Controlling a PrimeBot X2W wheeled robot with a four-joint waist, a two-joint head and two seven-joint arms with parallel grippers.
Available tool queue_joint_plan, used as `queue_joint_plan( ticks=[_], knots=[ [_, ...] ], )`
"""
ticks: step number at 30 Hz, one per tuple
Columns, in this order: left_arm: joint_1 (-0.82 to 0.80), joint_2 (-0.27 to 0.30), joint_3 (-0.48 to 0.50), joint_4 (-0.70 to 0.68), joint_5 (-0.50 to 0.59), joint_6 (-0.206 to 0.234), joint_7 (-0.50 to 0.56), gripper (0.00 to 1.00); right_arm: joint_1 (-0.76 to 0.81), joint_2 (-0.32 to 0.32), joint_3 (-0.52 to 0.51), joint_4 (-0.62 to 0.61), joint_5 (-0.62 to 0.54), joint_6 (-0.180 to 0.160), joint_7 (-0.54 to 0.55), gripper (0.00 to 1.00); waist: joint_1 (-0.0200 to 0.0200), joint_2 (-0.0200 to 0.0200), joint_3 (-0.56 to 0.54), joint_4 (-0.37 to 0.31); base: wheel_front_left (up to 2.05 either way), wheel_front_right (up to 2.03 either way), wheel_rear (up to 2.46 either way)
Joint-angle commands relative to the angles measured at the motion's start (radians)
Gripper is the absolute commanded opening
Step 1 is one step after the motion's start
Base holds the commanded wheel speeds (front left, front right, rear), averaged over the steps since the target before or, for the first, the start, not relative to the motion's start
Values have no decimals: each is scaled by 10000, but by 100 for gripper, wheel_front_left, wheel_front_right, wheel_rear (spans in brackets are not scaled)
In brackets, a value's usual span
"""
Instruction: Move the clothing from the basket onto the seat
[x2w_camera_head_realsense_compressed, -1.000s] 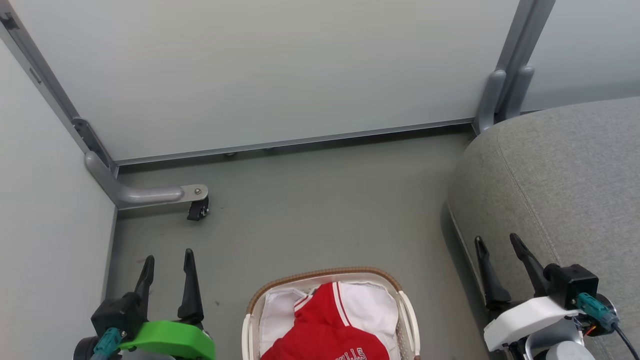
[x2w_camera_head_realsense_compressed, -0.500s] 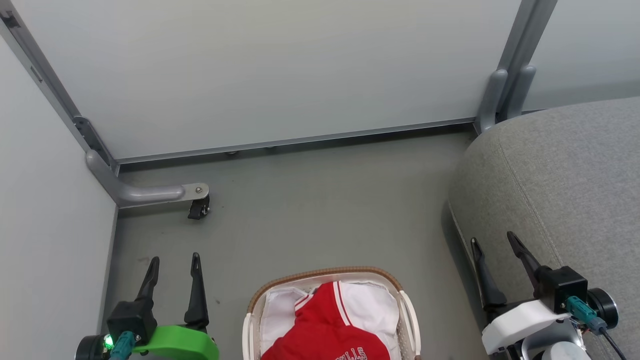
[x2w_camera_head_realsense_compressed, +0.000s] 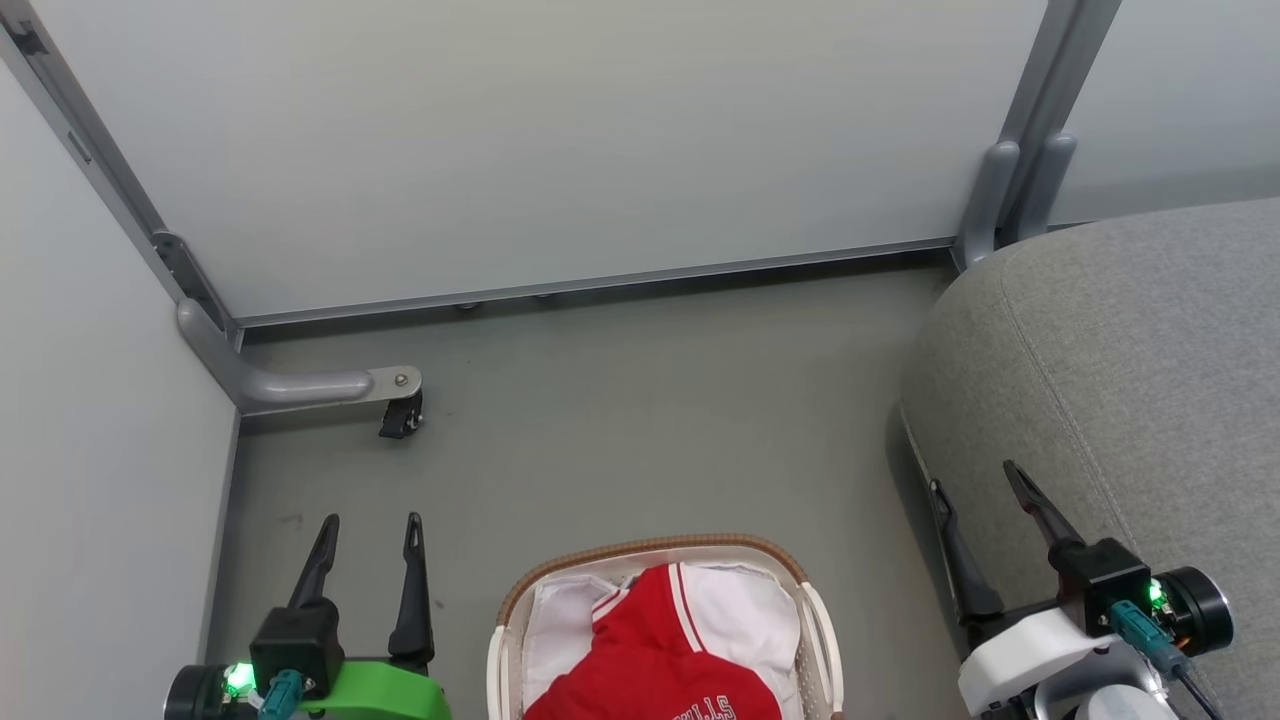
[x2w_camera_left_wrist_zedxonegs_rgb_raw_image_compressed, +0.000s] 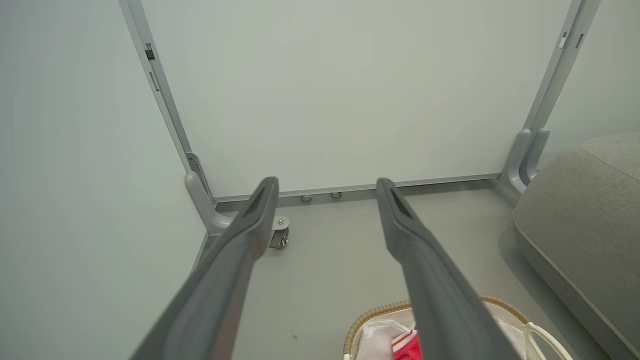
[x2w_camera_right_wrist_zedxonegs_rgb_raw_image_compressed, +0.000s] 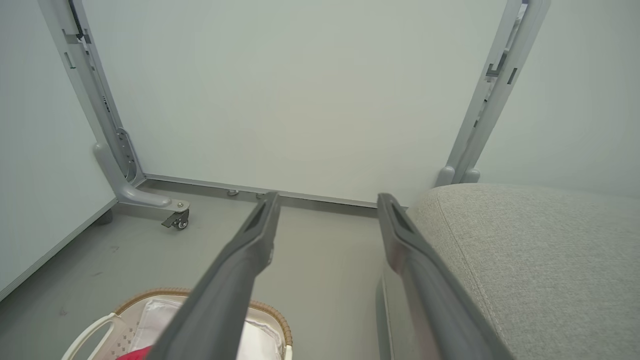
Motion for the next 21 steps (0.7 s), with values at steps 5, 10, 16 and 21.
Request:
queue_joint_plan(
  ticks=[5,10,16,21],
  knots=[
    [148,66,-50,50,141,6,-80,100,183,-62,-2,-19,-126,1,-70,100,0,0,10,9,0,0,0],
    [127,66,-84,91,70,-11,-80,100,156,-62,-24,32,-38,-1,-70,100,0,0,5,-2,0,0,0],
    [104,66,-114,125,13,-32,-80,100,146,-62,-40,60,-8,-1,-70,100,0,0,0,-13,0,0,0],
    [99,66,-117,112,-21,-13,-80,100,130,-62,-50,61,8,-1,-70,100,0,0,9,-17,0,0,0]
  ],
)
